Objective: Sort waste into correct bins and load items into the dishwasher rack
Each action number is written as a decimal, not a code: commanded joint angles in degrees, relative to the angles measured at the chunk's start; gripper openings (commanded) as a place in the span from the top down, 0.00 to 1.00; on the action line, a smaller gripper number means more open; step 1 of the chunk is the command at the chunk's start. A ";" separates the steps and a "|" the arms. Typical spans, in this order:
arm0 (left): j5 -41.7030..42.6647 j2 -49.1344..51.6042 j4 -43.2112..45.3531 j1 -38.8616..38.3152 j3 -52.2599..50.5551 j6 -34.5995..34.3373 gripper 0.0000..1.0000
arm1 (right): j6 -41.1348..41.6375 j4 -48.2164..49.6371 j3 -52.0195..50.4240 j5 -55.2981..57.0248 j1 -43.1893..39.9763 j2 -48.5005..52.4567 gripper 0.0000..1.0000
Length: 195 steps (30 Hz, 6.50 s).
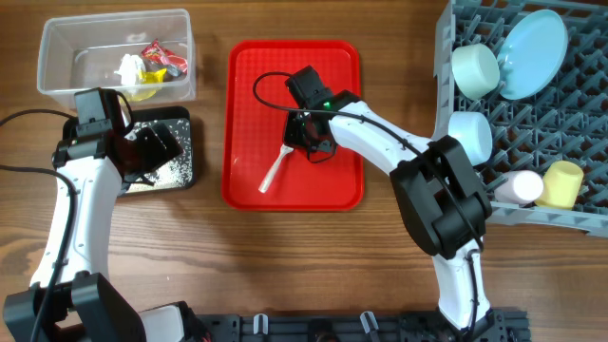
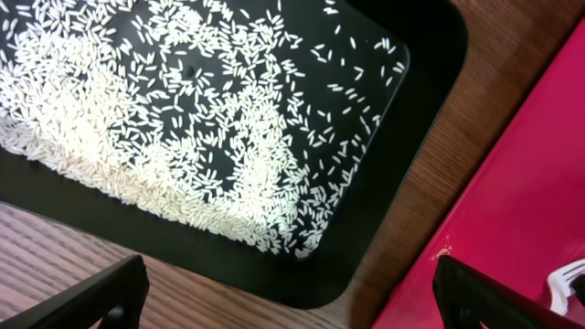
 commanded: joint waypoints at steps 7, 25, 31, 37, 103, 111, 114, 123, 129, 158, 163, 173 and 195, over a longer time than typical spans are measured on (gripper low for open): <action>0.85 0.44 0.59 0.09 -0.50 -0.28 0.00 | -1.84 1.99 -0.50 -2.23 -0.07 1.79 0.96; 0.85 0.44 0.59 0.09 -0.50 -0.28 0.00 | -12.20 -2.01 0.00 -0.59 -0.92 -12.31 0.96; 0.85 0.44 0.59 0.09 -0.50 -0.28 0.00 | -13.07 -6.23 0.00 4.44 -1.73 -18.56 0.96; 0.85 0.44 0.59 0.09 -0.50 -0.28 0.00 | -13.60 -10.71 0.00 4.61 -6.82 -27.08 0.96; 0.90 0.44 0.74 0.09 -0.50 -0.31 0.00 | -27.43 -27.41 -2.69 28.30 -86.07 -35.47 0.96; 0.90 0.44 0.79 0.09 -0.50 -0.31 0.00 | -27.26 -24.50 -4.87 28.98 -88.13 -34.80 0.96; 0.87 0.44 0.79 0.09 -0.50 -0.31 0.00 | -27.23 -23.76 -4.90 28.74 -88.13 -33.88 0.96; 0.90 0.44 0.79 0.09 -0.50 -0.31 0.00 | -26.60 -22.51 -4.94 28.13 -88.13 -30.56 0.96; 0.90 0.44 0.79 0.09 -0.50 -0.31 0.00 | -25.53 -21.59 -4.94 26.38 -88.13 -30.10 0.33; 0.87 0.44 0.76 0.09 -0.50 -0.31 0.00 | -40.81 -17.46 -4.55 -6.64 -62.88 -57.57 0.20; 0.87 0.44 0.76 0.11 -0.50 -0.28 0.00 | -40.57 -23.76 -4.55 1.53 -51.43 -62.60 0.17; 0.87 0.44 0.76 0.09 -0.50 -0.28 0.00 | -29.73 -29.46 -4.55 0.81 -44.37 -71.91 0.00; 0.87 0.44 0.76 0.09 -0.50 -0.28 0.00 | -1.81 -30.27 -9.77 14.58 -41.16 -75.01 0.00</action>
